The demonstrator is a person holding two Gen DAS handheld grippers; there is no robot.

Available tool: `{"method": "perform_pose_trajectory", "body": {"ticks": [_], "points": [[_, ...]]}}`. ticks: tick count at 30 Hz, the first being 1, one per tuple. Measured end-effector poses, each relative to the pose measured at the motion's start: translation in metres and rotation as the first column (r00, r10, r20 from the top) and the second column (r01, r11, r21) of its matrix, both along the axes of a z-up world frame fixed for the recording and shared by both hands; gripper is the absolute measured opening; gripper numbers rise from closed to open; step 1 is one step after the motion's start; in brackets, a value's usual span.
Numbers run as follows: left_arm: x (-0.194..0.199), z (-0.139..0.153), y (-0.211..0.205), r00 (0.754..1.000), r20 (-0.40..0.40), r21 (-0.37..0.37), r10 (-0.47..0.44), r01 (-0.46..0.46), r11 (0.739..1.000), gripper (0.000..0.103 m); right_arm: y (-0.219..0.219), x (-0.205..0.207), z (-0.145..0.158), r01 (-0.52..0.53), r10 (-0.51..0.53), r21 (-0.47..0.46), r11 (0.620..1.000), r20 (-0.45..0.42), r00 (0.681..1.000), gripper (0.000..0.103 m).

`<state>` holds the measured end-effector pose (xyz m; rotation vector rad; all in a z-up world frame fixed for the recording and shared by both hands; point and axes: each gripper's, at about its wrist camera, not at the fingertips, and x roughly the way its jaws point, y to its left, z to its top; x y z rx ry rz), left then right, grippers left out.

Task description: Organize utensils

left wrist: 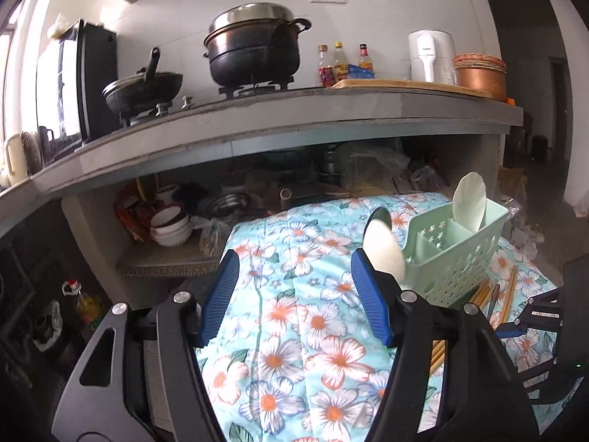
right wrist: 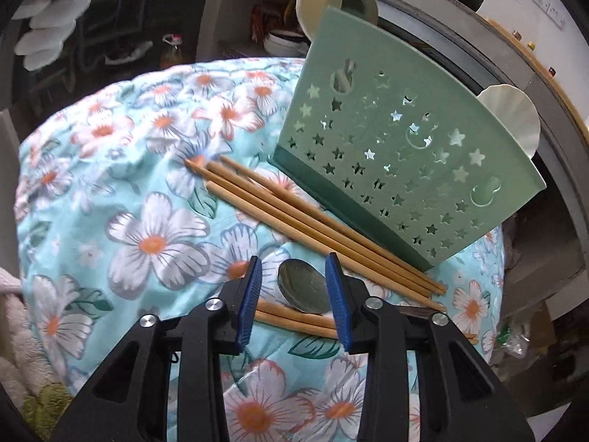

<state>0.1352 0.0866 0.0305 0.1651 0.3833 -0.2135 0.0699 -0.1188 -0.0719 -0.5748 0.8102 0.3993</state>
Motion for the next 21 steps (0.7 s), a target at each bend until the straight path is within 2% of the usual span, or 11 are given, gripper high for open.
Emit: {"method": "perform_pose_trajectory", "body": {"ticks": [7,10,13,17,21], "points": [[-0.003,-0.019,0.014,0.999,-0.032,-0.014,0.02,-0.02,1.0,0.06,0.01,0.01,-0.022,0.058,-0.061,-0.082,0.995,-0.028,0.998,0.023],[-0.004,-0.022,0.016,0.999,-0.033,-0.017,0.018,-0.018,1.0,0.06,0.02,0.01,-0.028,0.06,-0.061,-0.114,0.992,-0.009,0.998,0.011],[-0.005,-0.024,0.017,0.999,-0.032,-0.024,0.013,-0.014,1.0,0.06,0.029,0.004,-0.027,0.076,-0.069,-0.13,0.989,0.056,0.996,0.007],[-0.007,-0.029,0.017,0.999,-0.036,-0.024,0.01,-0.011,1.0,0.06,0.024,0.0,0.001,0.127,-0.118,-0.063,0.99,0.127,0.985,0.004],[-0.007,-0.037,0.016,0.998,-0.063,-0.028,0.007,-0.009,1.0,0.06,0.002,0.001,0.043,0.205,-0.21,0.046,0.978,0.185,0.96,0.003]]}}
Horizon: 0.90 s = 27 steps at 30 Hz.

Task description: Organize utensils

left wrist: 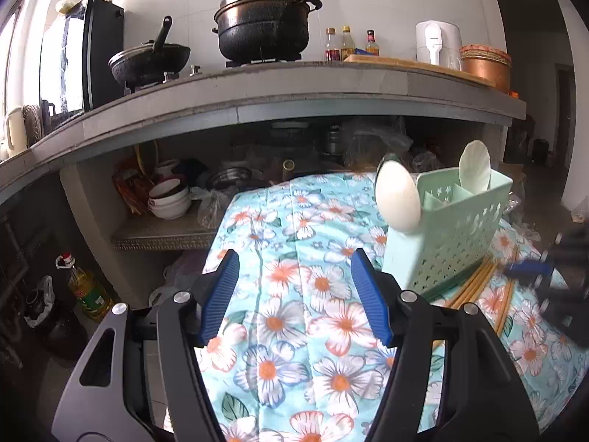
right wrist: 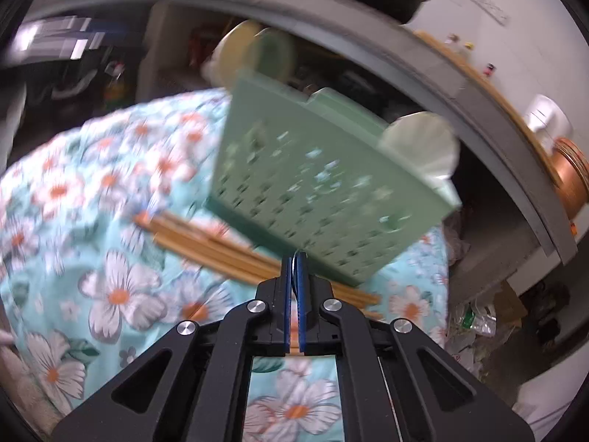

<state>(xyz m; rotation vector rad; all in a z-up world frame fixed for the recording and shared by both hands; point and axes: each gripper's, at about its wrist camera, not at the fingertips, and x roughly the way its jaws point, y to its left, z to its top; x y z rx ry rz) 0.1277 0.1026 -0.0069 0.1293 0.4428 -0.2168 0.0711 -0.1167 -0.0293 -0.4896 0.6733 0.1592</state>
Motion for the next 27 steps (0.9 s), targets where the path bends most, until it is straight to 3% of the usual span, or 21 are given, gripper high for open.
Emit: {"method": "perform_pose_trajectory", "body": {"ticks": [4,9,17,22,27], "points": [[-0.004,-0.015,-0.005,0.999,-0.038,0.011,-0.002,0.002,1.0,0.06,-0.036,0.003,0.039,0.077,-0.084,0.14,0.987,0.047,0.995,0.003],[-0.006,-0.034,-0.012,0.995,-0.098,0.005,-0.016,0.017,1.0,0.06,-0.074,0.002,0.08,0.114,-0.14,0.309,0.944,0.063,0.988,0.003],[-0.008,-0.063,-0.024,0.98,-0.192,-0.009,-0.057,0.057,0.998,0.06,-0.109,-0.018,0.141,0.105,-0.189,0.394,0.913,0.181,0.965,0.003],[-0.011,-0.076,-0.034,0.972,-0.222,0.029,-0.079,0.088,0.996,0.06,-0.129,-0.027,0.187,0.042,-0.181,0.466,0.884,0.257,0.949,0.003],[-0.011,-0.08,-0.039,0.967,-0.24,0.024,-0.09,0.099,0.995,0.06,-0.133,-0.014,0.217,-0.086,-0.091,0.575,0.814,0.273,0.958,0.003]]}}
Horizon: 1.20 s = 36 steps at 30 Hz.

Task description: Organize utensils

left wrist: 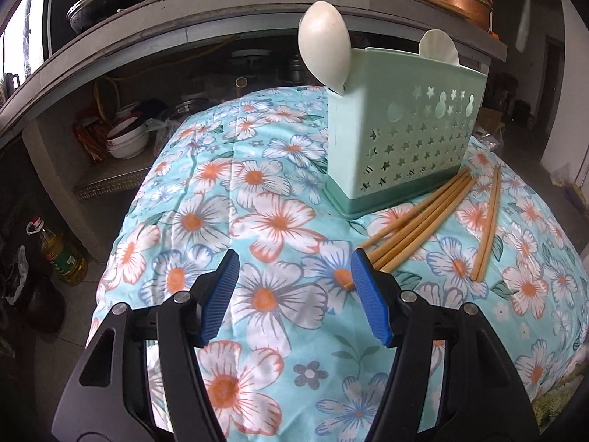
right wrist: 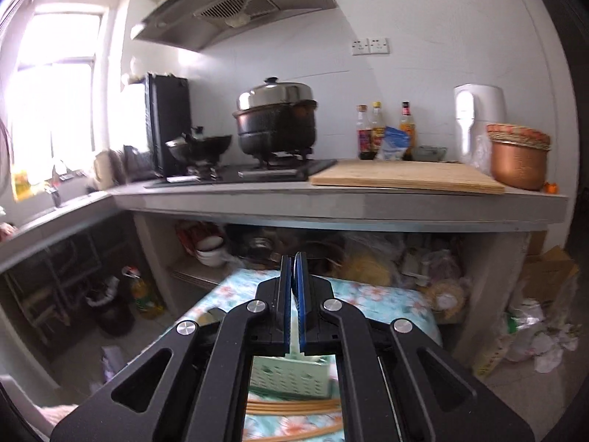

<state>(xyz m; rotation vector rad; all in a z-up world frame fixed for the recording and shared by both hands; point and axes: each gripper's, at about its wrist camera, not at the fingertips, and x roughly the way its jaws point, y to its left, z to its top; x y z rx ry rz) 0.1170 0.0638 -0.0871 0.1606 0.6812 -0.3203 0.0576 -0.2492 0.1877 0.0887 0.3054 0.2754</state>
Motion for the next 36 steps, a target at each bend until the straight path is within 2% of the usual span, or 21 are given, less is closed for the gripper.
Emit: {"method": "perform_pose_trajectory", "body": {"ticks": [4,11,17,25,31,33,35,36], "points": [[0.0,-0.001,-0.002,1.0,-0.007,0.0,-0.001,0.001,1.0,0.06,0.006,0.022,-0.001,-0.092,0.094,0.076,0.993,-0.027,0.995,0.003],[0.001,-0.004,-0.001,1.0,-0.024,-0.004,-0.002,0.001,1.0,0.06,0.017,0.052,-0.025,-0.125,0.138,0.127,0.984,-0.098,0.986,0.003],[0.001,-0.006,0.0,0.999,-0.034,-0.012,-0.001,0.001,1.0,0.06,0.017,0.074,-0.046,-0.105,0.127,0.142,0.984,-0.154,0.98,0.003],[0.0,-0.009,0.0,0.999,-0.05,-0.024,-0.017,0.016,1.0,0.06,0.004,0.103,-0.092,-0.016,0.077,0.194,0.981,-0.31,0.948,0.004],[0.002,-0.007,-0.002,0.998,-0.052,-0.035,-0.034,0.033,0.999,0.06,-0.005,0.095,-0.096,0.016,0.051,0.213,0.977,-0.303,0.952,0.005],[0.002,-0.006,-0.003,0.998,-0.049,-0.042,-0.036,0.034,0.999,0.06,-0.01,0.086,-0.094,0.031,0.031,0.206,0.978,-0.287,0.957,0.019],[0.0,-0.005,-0.005,0.998,-0.048,-0.048,-0.04,0.038,0.998,0.06,-0.015,0.071,-0.093,0.047,0.005,0.192,0.98,-0.262,0.965,0.038],[-0.001,-0.005,-0.006,0.998,-0.048,-0.05,-0.044,0.042,0.998,0.061,-0.017,0.065,-0.094,0.053,-0.005,0.183,0.982,-0.254,0.967,0.041]]}}
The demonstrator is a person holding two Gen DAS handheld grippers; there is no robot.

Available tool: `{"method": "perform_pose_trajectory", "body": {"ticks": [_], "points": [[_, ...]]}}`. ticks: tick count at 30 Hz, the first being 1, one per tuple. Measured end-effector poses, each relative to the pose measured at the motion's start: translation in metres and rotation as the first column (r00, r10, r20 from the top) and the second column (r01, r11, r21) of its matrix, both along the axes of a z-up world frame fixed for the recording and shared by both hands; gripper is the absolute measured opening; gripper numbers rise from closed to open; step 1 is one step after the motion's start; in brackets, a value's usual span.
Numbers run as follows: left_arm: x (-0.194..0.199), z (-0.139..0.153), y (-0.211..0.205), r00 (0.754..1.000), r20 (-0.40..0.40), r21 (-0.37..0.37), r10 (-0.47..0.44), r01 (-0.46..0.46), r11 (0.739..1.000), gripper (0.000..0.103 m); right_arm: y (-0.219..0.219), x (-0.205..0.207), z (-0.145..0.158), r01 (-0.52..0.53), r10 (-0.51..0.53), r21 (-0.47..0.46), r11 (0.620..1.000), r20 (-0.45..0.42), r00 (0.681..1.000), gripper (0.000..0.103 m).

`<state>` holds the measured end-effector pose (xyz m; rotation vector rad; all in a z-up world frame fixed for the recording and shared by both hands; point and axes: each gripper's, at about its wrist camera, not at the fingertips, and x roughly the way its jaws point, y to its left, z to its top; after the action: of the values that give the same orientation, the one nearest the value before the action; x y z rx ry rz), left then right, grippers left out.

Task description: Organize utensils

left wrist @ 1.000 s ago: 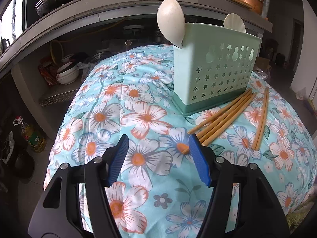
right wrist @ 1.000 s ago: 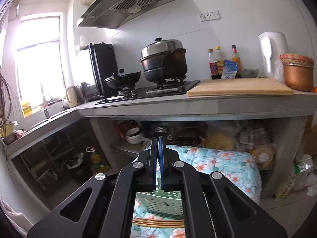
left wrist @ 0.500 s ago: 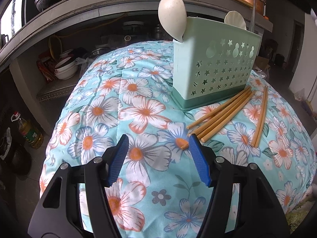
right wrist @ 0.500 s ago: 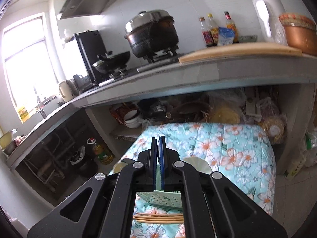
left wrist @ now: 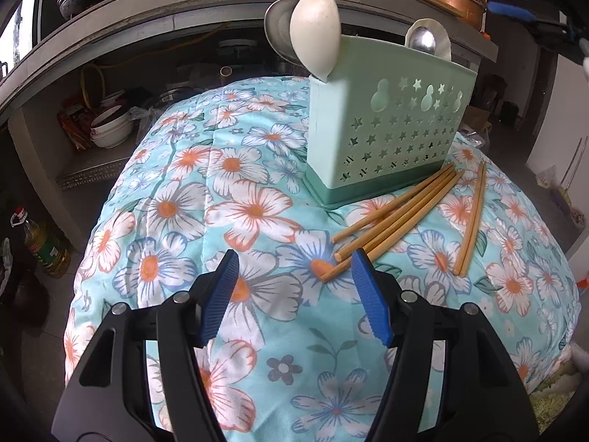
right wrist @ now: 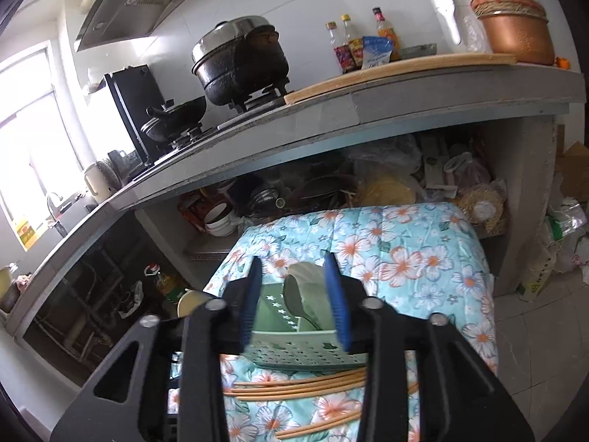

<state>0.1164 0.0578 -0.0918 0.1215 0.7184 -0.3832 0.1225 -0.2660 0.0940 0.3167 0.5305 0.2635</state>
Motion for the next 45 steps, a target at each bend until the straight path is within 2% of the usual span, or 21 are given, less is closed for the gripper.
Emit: {"method": "perform_pose_trajectory", "body": {"ticks": [3,5,6,9,13,18,21,23,27,28,31,36,41,45], "points": [[-0.001,0.0,-0.005,1.0,-0.002,0.003,-0.014,0.014,1.0,0.061,-0.003,-0.021,-0.006,0.037,-0.036,-0.059,0.998,0.017,0.999,0.067],[-0.001,0.001,-0.01,1.0,-0.002,0.007,-0.024,0.024,1.0,0.061,-0.004,-0.034,-0.015,0.079,-0.078,-0.109,0.991,0.016,0.997,0.092],[-0.001,0.002,-0.013,0.999,-0.002,0.009,-0.032,0.032,0.999,0.061,-0.005,-0.038,-0.02,0.101,-0.1,-0.124,0.987,0.009,0.995,0.096],[-0.001,0.005,-0.022,0.999,0.005,0.009,-0.053,0.053,0.999,0.061,-0.014,-0.046,-0.044,0.146,-0.156,-0.146,0.978,-0.055,0.986,0.097],[-0.005,0.008,-0.037,0.995,0.013,0.011,-0.095,0.095,0.995,0.061,-0.033,-0.051,-0.077,0.151,-0.154,-0.035,0.988,-0.173,0.973,0.097],[-0.012,0.008,-0.058,0.983,0.002,0.014,-0.183,0.183,0.983,0.061,-0.04,-0.056,-0.102,0.167,-0.163,-0.003,0.986,-0.219,0.962,0.097],[-0.018,0.009,-0.077,0.967,0.006,0.032,-0.253,0.253,0.967,0.061,-0.045,-0.054,-0.122,0.159,-0.136,0.064,0.985,-0.275,0.952,0.097],[-0.023,0.007,-0.092,0.953,0.009,0.062,-0.302,0.301,0.952,0.061,-0.045,-0.051,-0.136,0.163,-0.13,0.083,0.983,-0.31,0.942,0.097],[-0.031,-0.002,-0.12,0.931,0.018,0.168,-0.364,0.356,0.919,0.06,-0.051,-0.046,-0.166,0.162,-0.092,0.15,0.975,-0.391,0.916,0.097],[-0.033,-0.003,-0.124,0.927,0.021,0.188,-0.375,0.364,0.912,0.059,-0.053,-0.045,-0.169,0.162,-0.083,0.169,0.972,-0.4,0.913,0.094],[-0.034,-0.007,-0.136,0.914,0.017,0.24,-0.405,0.389,0.889,0.052,-0.063,-0.045,-0.181,0.162,-0.053,0.229,0.96,-0.421,0.906,0.086],[-0.028,-0.013,-0.151,0.898,-0.012,0.285,-0.439,0.424,0.86,0.036,-0.075,-0.043,-0.194,0.163,-0.011,0.308,0.937,-0.443,0.896,0.071],[-0.028,-0.021,-0.17,0.868,-0.027,0.349,-0.496,0.473,0.809,0.026,-0.087,-0.043,-0.201,0.168,0.015,0.369,0.914,-0.444,0.896,0.067],[-0.027,-0.026,-0.18,0.851,-0.033,0.379,-0.525,0.496,0.781,0.018,-0.093,-0.042,-0.202,0.17,0.024,0.398,0.901,-0.438,0.899,0.067]]}}
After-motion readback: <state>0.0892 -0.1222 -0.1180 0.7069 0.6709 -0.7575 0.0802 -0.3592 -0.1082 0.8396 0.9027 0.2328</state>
